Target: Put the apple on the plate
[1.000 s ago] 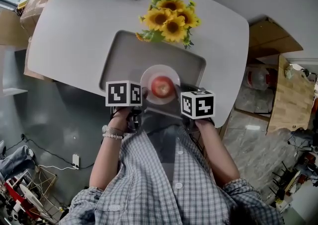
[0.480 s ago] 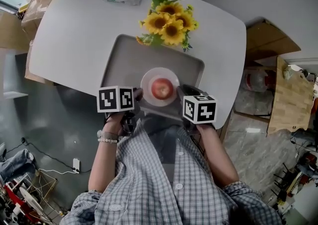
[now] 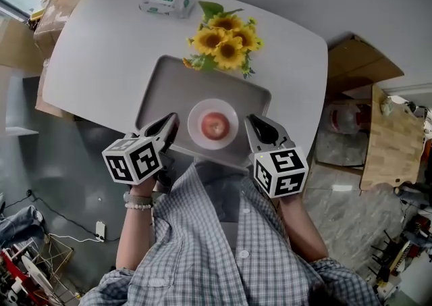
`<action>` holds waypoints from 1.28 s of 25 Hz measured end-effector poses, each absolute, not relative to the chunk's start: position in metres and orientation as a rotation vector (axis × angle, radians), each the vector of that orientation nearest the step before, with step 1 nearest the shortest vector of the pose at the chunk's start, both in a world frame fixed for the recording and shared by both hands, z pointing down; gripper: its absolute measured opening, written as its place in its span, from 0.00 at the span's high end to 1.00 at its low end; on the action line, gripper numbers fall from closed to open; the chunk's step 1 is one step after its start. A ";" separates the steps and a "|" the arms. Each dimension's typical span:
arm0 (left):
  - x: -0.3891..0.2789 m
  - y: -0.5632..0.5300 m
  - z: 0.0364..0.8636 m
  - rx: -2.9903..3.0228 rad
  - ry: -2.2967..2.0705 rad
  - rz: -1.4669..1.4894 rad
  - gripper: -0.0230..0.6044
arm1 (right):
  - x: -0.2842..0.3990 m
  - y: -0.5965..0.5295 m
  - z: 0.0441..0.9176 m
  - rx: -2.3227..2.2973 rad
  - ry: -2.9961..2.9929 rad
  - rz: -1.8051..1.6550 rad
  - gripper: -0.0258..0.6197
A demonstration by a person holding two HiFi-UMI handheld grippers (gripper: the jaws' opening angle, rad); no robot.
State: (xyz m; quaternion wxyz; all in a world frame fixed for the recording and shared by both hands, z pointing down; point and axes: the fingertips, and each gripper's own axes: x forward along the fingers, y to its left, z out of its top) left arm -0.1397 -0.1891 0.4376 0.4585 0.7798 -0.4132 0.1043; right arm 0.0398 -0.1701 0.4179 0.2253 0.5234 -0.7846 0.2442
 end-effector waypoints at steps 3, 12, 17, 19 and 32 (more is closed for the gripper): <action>-0.133 -0.194 0.402 2.063 -1.063 0.247 0.95 | 0.041 -0.175 0.380 1.504 -2.250 0.585 0.90; -0.101 -0.193 0.320 2.287 -1.072 0.149 0.95 | 0.057 -0.178 0.300 1.550 -2.368 0.328 0.91; -0.091 -0.192 0.291 2.355 -1.102 0.083 0.95 | 0.065 -0.179 0.266 1.577 -2.461 0.243 0.91; -0.090 -0.190 0.282 2.384 -1.121 0.067 0.95 | 0.068 -0.178 0.257 1.597 -2.476 0.222 0.91; -0.072 -0.180 0.243 2.534 -1.239 0.072 0.95 | 0.077 -0.176 0.228 1.581 -2.564 0.122 0.91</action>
